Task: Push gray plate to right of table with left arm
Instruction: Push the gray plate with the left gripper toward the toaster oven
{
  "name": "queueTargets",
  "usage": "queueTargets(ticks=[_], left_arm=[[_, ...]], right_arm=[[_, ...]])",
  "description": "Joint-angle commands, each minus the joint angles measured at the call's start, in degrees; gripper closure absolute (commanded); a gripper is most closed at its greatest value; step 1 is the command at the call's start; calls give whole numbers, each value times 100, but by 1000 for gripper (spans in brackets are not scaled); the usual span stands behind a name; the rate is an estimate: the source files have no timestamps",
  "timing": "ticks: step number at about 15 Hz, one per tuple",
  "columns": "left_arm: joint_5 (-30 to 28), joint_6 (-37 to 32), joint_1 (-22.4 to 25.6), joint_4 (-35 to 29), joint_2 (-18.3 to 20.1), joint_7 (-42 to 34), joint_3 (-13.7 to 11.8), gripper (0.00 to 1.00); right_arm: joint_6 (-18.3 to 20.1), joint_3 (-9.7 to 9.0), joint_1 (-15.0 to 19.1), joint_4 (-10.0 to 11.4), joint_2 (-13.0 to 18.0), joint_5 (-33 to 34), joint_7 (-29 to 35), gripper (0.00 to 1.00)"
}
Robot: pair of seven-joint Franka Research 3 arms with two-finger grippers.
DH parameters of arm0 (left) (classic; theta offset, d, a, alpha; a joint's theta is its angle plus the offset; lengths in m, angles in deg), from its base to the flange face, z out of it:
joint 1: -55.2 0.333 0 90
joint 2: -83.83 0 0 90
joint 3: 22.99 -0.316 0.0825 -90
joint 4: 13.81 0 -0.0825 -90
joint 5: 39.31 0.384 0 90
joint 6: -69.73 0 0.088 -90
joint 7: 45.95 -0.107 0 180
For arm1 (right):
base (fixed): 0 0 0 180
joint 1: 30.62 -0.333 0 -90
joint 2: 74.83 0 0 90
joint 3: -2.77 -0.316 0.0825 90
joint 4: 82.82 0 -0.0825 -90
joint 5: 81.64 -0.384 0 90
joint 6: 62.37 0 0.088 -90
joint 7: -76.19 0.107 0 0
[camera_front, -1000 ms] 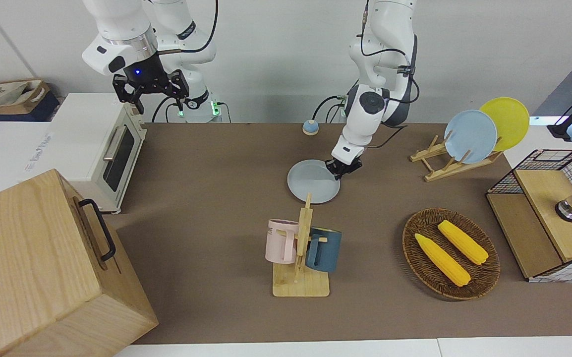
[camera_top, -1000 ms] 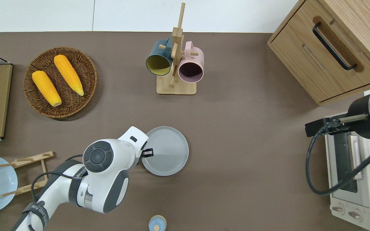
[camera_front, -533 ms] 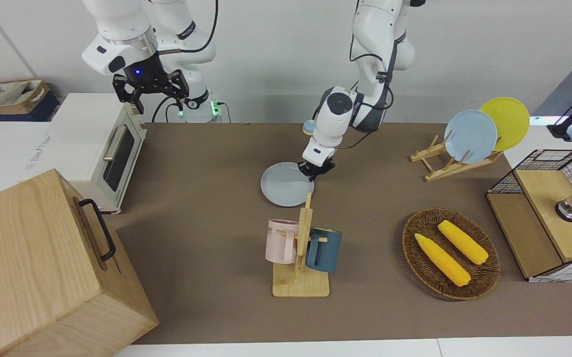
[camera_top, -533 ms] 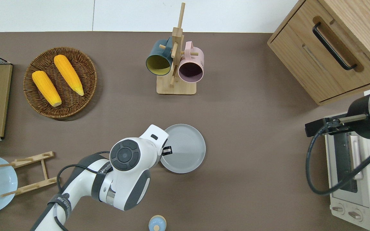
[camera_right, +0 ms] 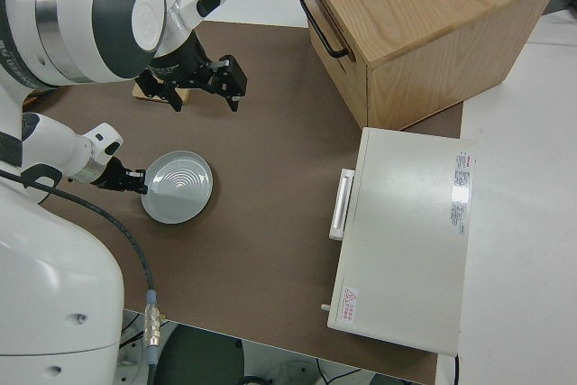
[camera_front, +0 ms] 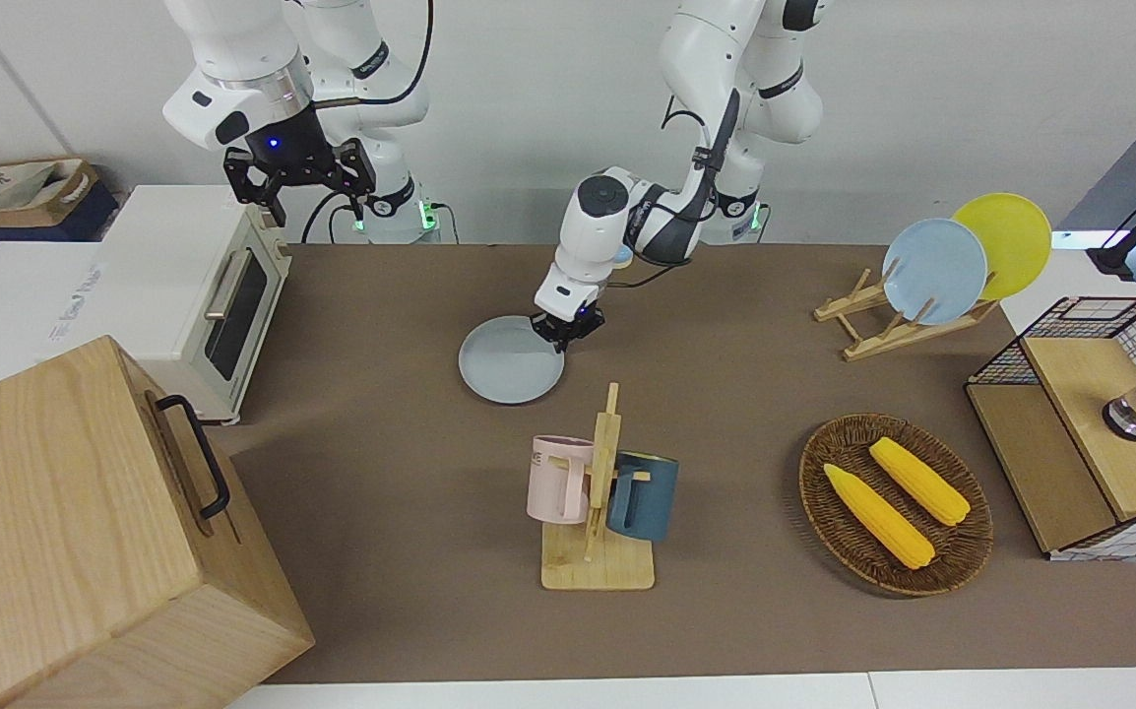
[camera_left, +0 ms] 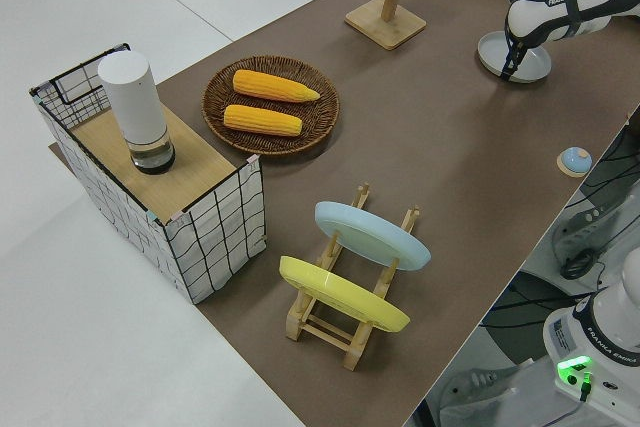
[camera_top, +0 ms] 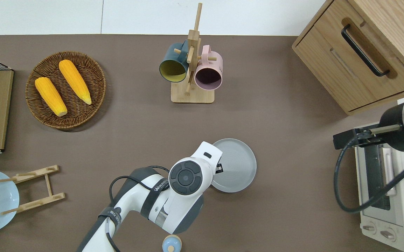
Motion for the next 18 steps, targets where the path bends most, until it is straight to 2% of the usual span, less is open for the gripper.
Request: queueTargets(ticks=[1,5,10,11,12,13,14,18], left_arm=[[11,-96,-345,594,-458,457,-82,1000],[45,-632,-539,1228,-810,765,-82,1000],[125,-632,-531,1238,-802,775,-65,1000],[142,-632,-531,1238,-793,766,-65,959],[142,-641,-522,1238,-793,731,-65,772],[151,-659,-522,1238,-776,713,-65,236],[195,-711,-522,1238,-749,704,-73,19],[266,-1124,-443,1203,-495,573,-135,13]], right_arm=[[69,-32,63,-6,43,-46,-15,17],[69,-23,63,3,43,-46,-15,17],[69,-32,63,3,43,-46,-6,17],[69,-32,63,-5,43,-46,-15,17],[69,-32,63,3,43,-46,-15,17],[69,-32,63,3,43,-46,-15,17],[69,-32,63,3,43,-46,-6,17],[69,-32,63,3,43,-46,-15,17]])
